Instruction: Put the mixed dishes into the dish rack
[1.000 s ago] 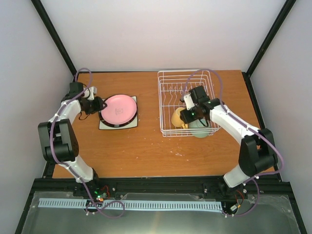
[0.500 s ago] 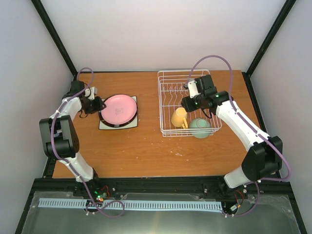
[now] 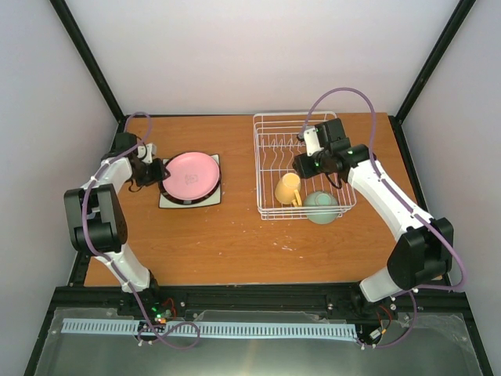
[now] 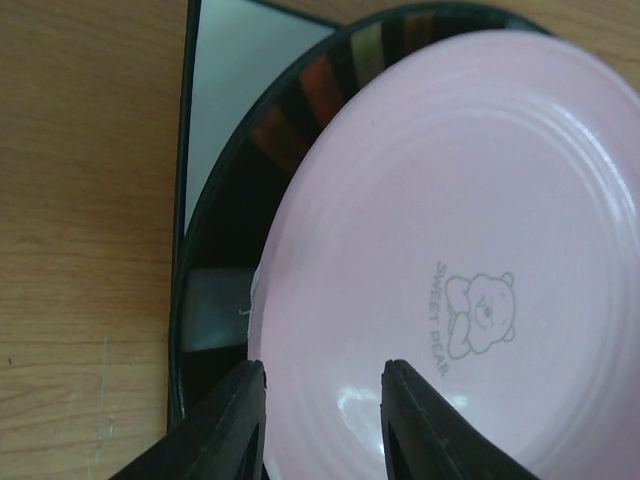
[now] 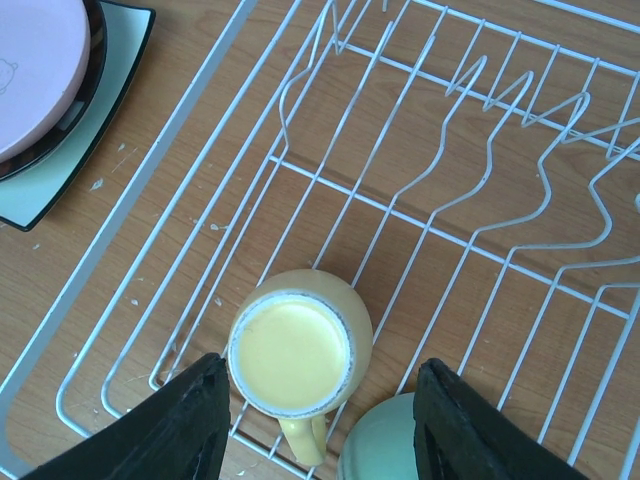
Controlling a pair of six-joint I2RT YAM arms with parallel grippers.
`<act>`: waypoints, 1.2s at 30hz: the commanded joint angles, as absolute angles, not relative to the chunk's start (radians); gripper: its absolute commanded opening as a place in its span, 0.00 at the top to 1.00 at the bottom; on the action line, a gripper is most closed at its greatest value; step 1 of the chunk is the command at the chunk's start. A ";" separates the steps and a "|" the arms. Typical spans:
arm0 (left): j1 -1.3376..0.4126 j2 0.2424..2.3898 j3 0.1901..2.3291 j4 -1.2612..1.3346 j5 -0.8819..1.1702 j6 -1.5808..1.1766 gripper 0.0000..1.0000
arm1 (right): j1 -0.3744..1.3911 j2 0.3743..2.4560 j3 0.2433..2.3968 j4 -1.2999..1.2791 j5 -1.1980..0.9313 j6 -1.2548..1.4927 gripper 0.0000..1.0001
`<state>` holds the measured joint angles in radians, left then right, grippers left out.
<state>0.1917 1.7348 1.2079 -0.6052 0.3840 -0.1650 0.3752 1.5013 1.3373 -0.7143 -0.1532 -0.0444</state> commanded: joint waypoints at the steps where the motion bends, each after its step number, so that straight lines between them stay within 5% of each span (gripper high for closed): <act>1: 0.196 1.762 1.190 -0.595 0.376 -0.170 0.67 | 0.367 1.512 1.366 -0.716 -0.165 -0.054 0.50; 13: 0.197 1.795 1.151 -0.570 0.402 -0.168 0.69 | 0.362 1.519 1.372 -0.724 -0.171 -0.054 0.50; 21: 0.197 1.821 1.106 -0.521 0.465 -0.180 0.99 | 0.362 1.516 1.364 -0.727 -0.167 -0.054 0.50; 36: 0.196 1.722 1.266 -0.511 0.660 -0.213 0.99 | 0.360 1.559 1.475 -0.697 -0.235 -0.026 0.50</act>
